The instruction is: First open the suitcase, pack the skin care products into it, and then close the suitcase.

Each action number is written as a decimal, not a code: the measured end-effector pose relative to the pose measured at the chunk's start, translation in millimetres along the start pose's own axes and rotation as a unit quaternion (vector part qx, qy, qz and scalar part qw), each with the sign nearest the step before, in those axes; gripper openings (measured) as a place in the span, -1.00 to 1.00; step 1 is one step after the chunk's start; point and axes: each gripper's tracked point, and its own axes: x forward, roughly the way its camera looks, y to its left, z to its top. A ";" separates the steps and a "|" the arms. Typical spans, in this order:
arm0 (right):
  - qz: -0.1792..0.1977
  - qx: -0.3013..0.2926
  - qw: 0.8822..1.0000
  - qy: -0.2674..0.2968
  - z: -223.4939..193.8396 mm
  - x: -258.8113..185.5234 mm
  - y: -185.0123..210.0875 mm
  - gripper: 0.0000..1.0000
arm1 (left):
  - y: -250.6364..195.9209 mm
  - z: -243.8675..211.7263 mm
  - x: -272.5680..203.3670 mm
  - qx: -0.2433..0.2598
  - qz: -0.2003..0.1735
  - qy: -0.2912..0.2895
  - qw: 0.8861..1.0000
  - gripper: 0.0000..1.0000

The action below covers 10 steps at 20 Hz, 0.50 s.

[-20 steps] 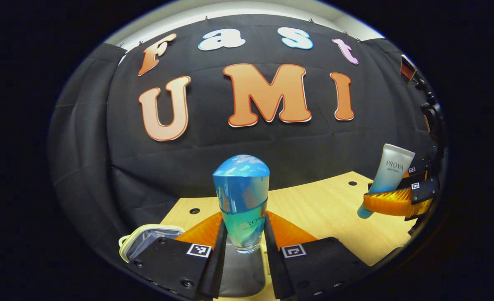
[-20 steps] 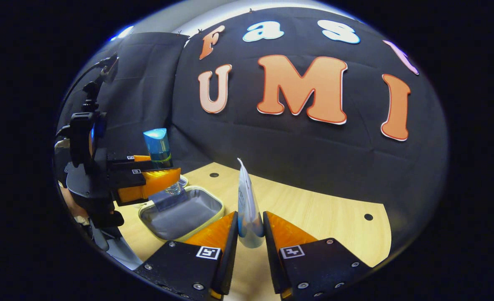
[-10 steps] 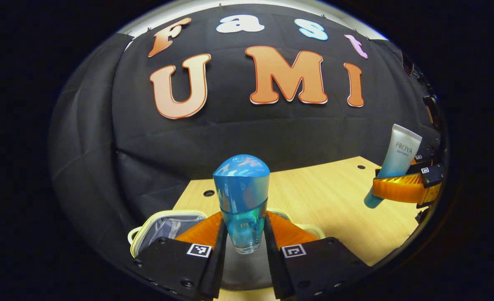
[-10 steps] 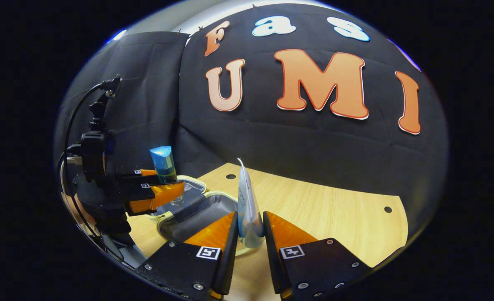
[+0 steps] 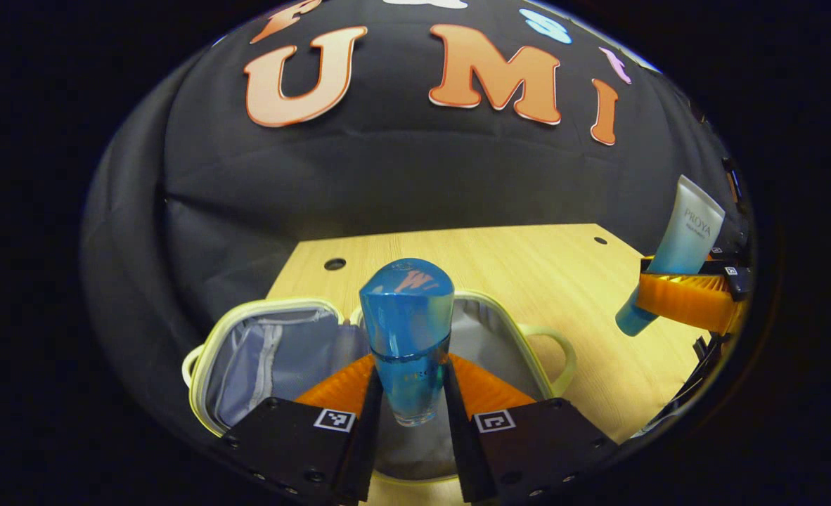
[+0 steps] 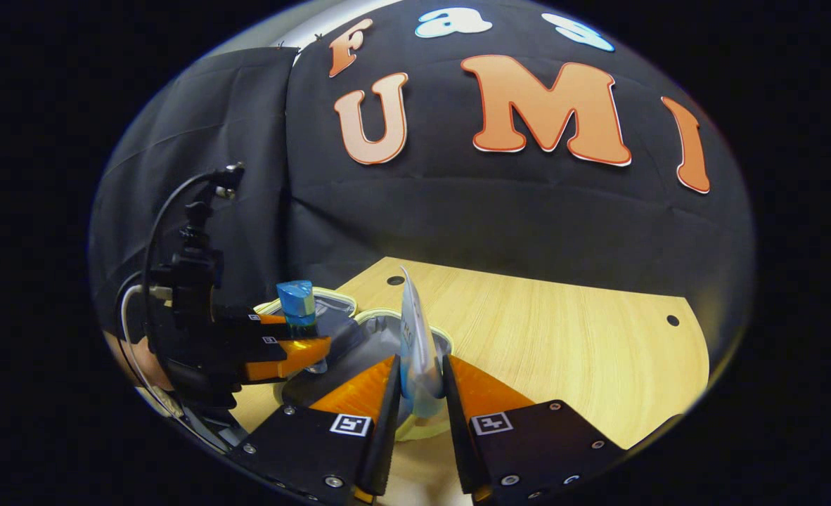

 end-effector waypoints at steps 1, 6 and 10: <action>0.003 0.002 1.000 0.007 -3.7 3.5 3.9 -0.24 | 3.0 -5.5 4.1 -0.003 -0.002 0.014 1.000 -0.07; 0.022 0.004 0.999 0.029 -16.2 21.5 10.3 -0.24 | 6.9 -34.3 23.2 -0.017 -0.008 0.073 0.997 -0.07; 0.039 0.011 0.998 0.044 -24.7 35.5 10.8 -0.24 | 7.8 -54.8 35.3 -0.015 -0.009 0.128 0.992 -0.07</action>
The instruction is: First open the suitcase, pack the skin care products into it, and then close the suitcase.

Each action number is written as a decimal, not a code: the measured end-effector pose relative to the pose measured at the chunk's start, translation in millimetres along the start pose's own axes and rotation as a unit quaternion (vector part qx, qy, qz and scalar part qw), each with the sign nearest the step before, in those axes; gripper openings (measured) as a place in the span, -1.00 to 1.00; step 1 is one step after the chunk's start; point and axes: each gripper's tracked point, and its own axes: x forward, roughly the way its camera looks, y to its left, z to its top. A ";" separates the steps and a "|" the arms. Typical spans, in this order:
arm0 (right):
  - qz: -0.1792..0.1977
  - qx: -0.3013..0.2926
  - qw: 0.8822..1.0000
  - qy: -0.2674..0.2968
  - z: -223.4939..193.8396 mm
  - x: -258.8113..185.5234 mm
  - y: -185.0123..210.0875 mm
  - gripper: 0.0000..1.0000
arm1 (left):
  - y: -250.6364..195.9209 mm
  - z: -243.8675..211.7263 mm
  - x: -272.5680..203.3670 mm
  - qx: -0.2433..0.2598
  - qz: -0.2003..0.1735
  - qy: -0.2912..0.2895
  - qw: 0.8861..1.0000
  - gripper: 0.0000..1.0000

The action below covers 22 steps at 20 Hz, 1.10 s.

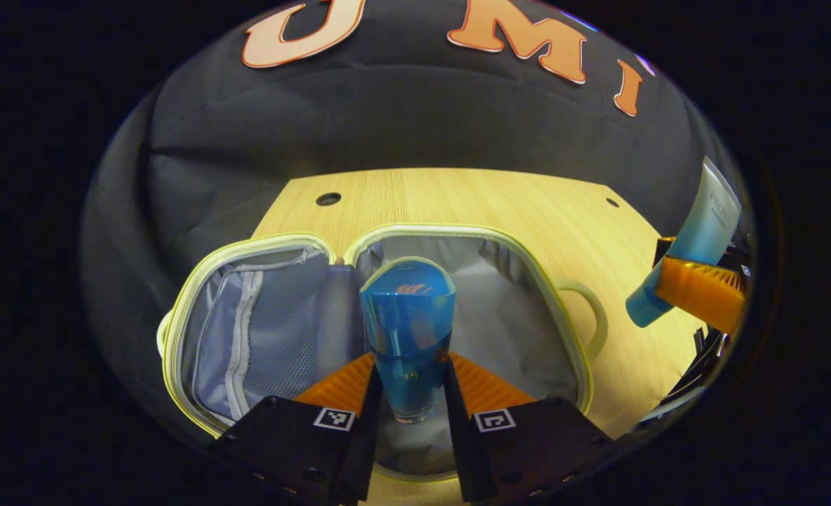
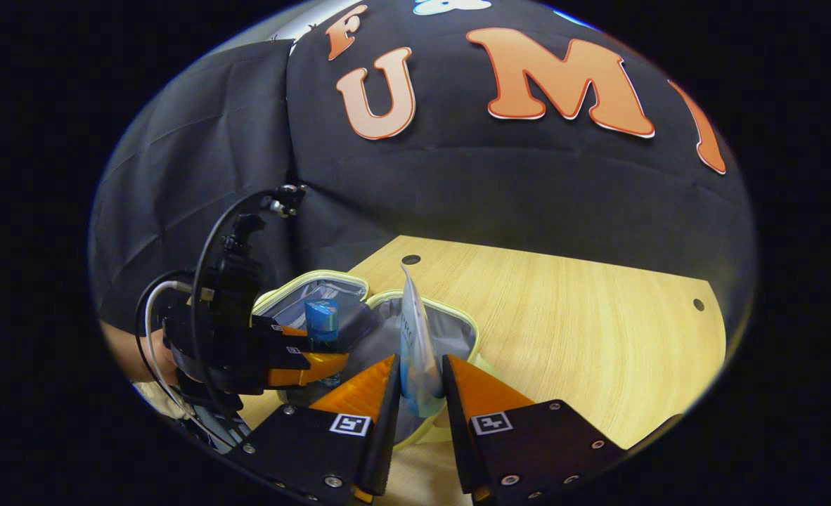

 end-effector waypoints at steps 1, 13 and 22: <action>0.007 -0.001 1.000 0.006 -1.9 2.1 -0.3 -0.24 | -0.4 -3.8 4.1 -0.002 0.001 0.015 1.000 -0.07; 0.035 0.010 0.999 0.033 -16.7 25.2 -18.2 -0.24 | -6.8 -24.7 61.4 -0.012 0.027 0.114 0.993 -0.07; 0.060 0.027 0.996 0.063 -30.7 35.9 -11.2 -0.24 | 3.5 -17.6 58.9 -0.022 0.056 0.090 0.994 0.08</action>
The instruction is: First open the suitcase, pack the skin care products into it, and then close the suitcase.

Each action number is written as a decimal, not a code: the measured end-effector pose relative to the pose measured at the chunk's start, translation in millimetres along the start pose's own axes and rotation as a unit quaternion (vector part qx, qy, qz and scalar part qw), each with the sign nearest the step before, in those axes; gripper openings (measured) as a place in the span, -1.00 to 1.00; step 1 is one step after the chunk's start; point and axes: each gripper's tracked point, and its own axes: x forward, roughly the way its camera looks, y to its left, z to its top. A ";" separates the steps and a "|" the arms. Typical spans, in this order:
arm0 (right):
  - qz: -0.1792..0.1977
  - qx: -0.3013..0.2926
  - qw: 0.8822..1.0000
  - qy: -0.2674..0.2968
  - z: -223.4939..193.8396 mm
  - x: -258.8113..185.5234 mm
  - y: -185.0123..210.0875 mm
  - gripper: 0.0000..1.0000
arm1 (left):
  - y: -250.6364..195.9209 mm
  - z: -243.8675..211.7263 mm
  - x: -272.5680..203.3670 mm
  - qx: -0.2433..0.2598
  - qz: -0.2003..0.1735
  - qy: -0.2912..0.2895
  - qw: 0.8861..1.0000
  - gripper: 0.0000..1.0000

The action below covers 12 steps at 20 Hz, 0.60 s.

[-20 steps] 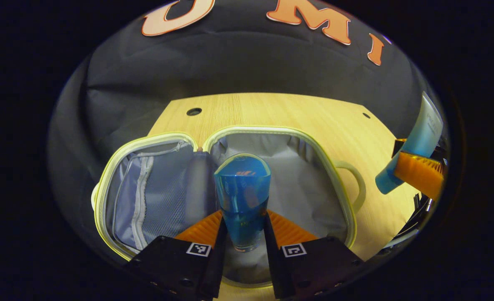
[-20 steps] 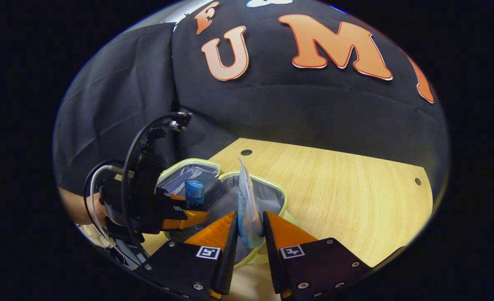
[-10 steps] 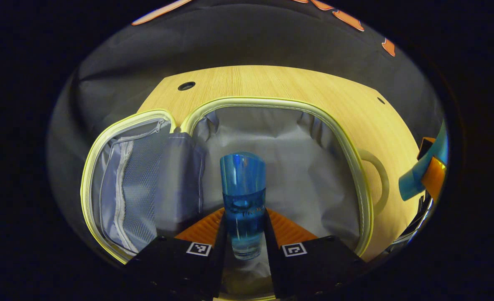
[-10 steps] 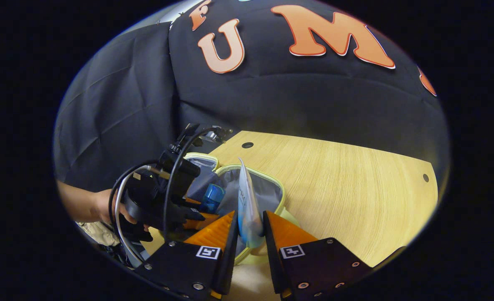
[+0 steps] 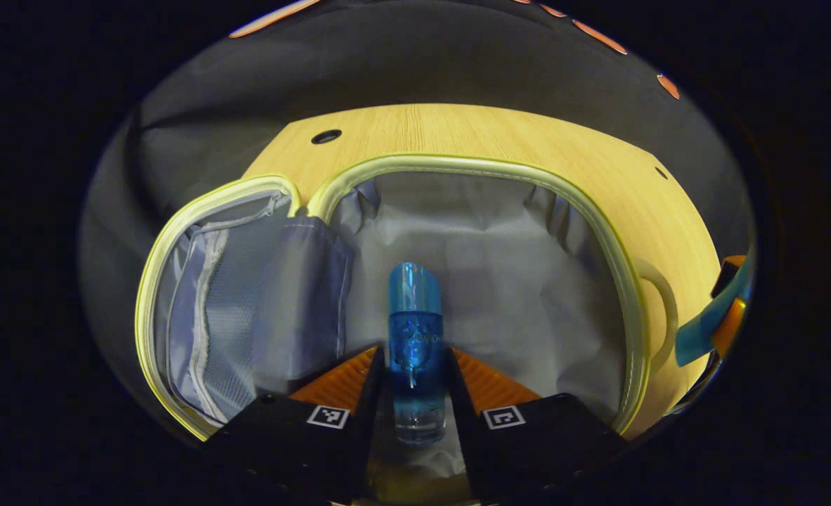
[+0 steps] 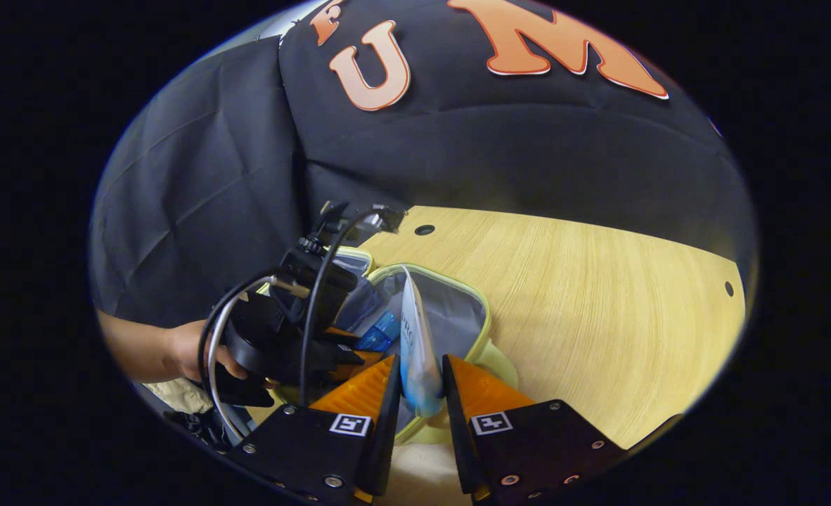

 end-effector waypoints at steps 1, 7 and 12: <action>0.003 0.002 1.000 0.004 -2.2 1.3 0.9 -0.24 | 2.3 2.8 -7.2 -0.001 0.002 -0.013 1.000 0.14; 0.026 0.022 0.999 0.028 -11.3 15.9 14.1 -0.24 | 28.8 9.1 -59.6 -0.033 0.022 -0.097 0.994 0.22; 0.042 0.039 0.997 0.057 -23.9 33.9 27.4 -0.24 | 75.0 7.0 -106.9 -0.072 0.065 -0.145 0.985 0.45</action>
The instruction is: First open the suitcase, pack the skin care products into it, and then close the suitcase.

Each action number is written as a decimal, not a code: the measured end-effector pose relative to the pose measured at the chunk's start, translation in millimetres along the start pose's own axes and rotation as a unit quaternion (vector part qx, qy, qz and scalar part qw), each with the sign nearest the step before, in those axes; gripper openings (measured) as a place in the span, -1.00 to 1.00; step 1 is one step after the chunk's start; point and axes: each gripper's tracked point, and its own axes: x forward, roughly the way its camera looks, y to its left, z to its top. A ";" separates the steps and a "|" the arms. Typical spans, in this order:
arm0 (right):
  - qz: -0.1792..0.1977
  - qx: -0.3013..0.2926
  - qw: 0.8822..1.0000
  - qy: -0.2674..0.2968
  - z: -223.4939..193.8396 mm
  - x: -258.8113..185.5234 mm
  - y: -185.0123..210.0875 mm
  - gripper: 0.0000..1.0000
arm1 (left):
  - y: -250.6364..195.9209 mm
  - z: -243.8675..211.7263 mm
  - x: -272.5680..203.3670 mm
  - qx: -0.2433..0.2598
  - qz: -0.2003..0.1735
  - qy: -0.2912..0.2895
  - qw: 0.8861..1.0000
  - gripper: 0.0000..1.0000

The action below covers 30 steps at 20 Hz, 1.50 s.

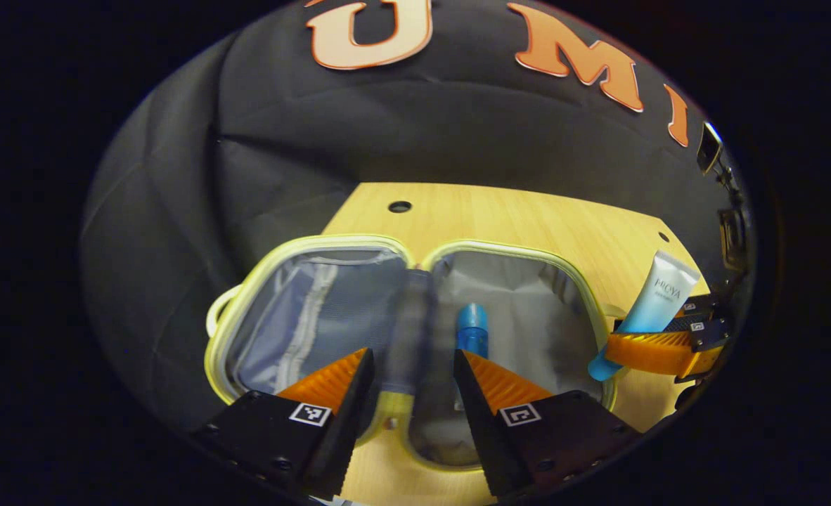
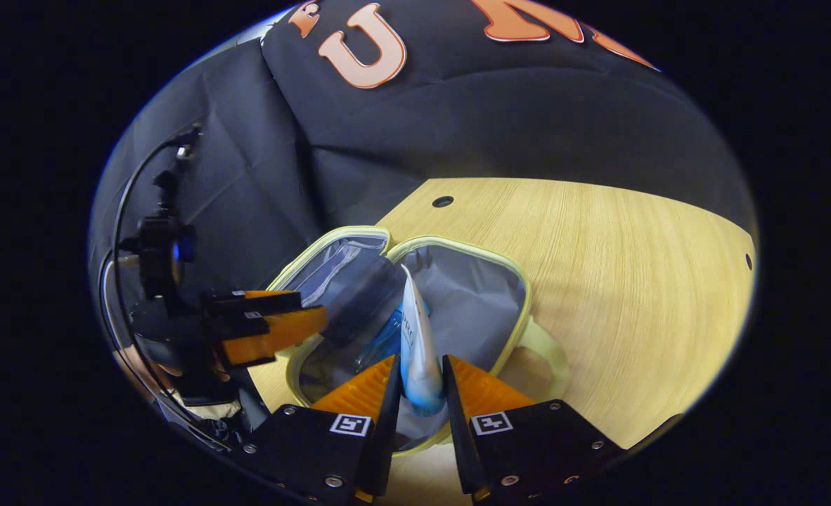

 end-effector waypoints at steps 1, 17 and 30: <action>0.003 0.007 1.000 0.009 -3.9 4.2 2.6 -0.24 | 10.8 3.2 -7.3 -0.006 0.014 -0.007 1.000 0.44; -0.048 0.108 0.988 0.096 -30.3 48.8 -2.3 -0.22 | 160.0 -3.6 -56.0 -0.116 0.151 -0.048 0.981 0.58; -0.130 0.103 0.984 -0.065 46.7 -40.7 -46.0 0.34 | 226.7 6.6 -35.5 -0.180 0.133 -0.060 0.973 0.77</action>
